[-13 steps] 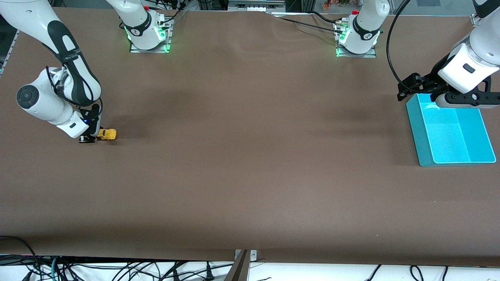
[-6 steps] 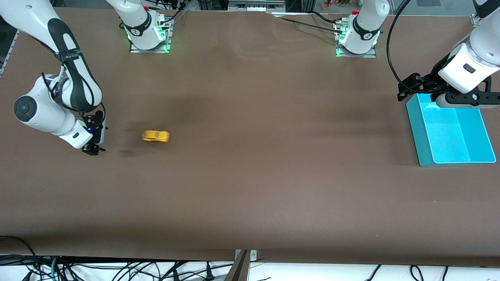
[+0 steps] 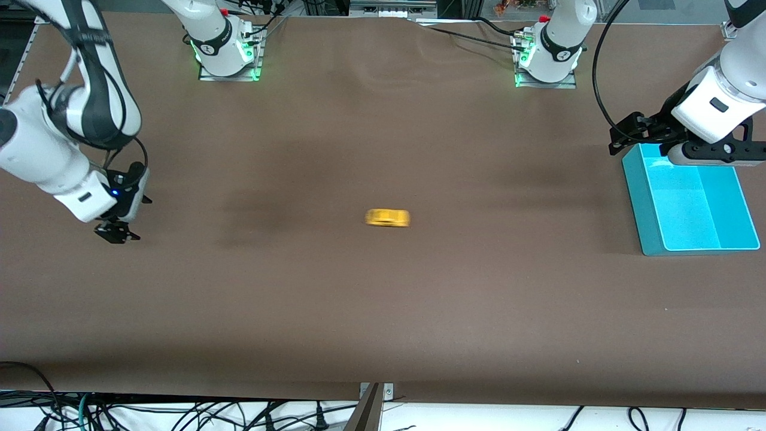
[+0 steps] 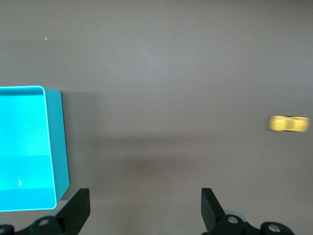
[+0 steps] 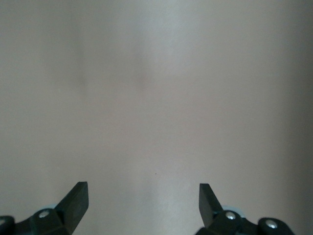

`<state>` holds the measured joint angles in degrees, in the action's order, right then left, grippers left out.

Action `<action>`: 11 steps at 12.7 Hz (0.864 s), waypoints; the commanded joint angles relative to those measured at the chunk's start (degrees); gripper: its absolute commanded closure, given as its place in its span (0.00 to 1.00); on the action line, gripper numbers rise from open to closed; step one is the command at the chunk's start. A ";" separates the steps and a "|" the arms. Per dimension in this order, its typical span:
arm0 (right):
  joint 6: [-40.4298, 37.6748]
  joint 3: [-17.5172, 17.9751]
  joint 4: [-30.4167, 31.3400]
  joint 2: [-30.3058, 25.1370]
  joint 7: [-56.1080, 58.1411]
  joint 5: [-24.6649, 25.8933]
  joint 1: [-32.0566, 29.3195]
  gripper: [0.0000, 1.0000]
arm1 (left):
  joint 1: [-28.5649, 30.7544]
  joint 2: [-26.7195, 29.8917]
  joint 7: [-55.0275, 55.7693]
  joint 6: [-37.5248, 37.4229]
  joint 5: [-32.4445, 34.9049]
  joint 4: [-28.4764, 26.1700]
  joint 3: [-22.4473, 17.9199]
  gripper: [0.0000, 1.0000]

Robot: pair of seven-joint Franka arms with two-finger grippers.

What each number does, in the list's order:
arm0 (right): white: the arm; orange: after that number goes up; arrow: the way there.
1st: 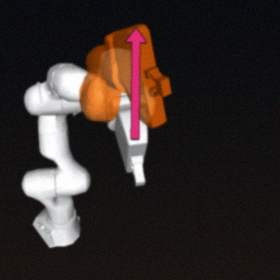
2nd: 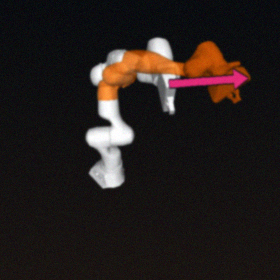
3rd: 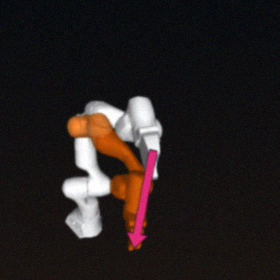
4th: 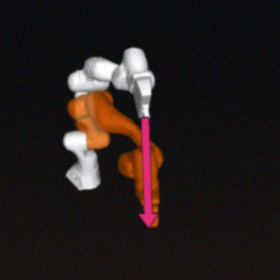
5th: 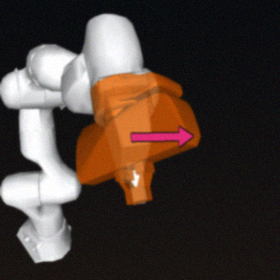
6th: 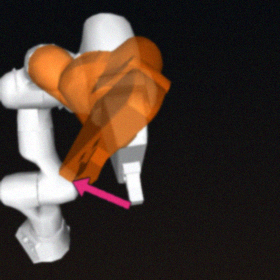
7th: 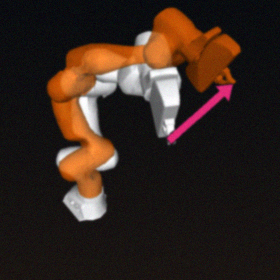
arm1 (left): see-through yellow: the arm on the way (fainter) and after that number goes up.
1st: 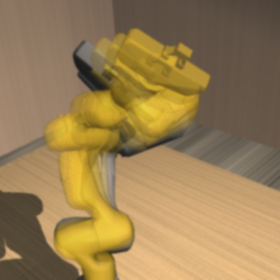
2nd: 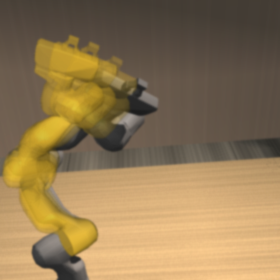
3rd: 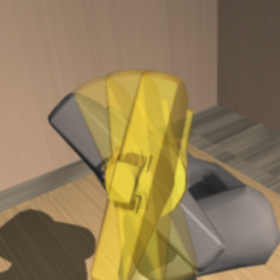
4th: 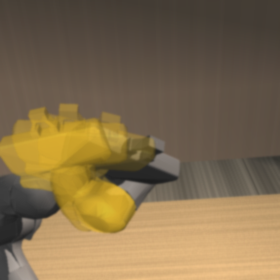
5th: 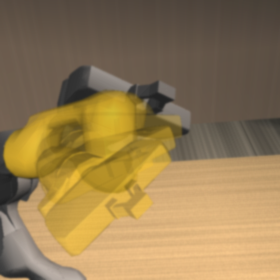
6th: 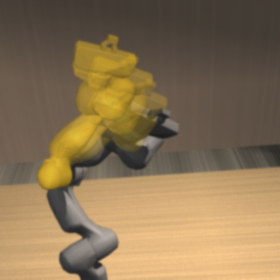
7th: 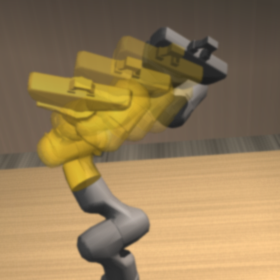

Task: Wind and store yellow beetle car
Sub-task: 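Open the right gripper, letting the car roll toward the cyan bin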

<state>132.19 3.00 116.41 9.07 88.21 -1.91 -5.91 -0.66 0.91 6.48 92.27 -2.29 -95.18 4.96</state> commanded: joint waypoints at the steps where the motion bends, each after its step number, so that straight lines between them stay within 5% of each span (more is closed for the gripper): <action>1: -6.39 0.16 1.19 -7.03 -14.85 -0.55 1.07 0.00 | 0.13 -0.64 -0.67 -1.13 0.88 1.66 0.05 0.00; 11: -22.05 0.42 -3.20 -13.82 -75.36 0.33 5.39 0.00 | 0.04 -0.99 -1.11 -1.13 0.88 1.66 0.05 0.00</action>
<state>113.27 3.37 115.11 -4.20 19.73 -1.85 -1.19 -0.65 0.81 6.47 92.27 -2.29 -95.17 4.95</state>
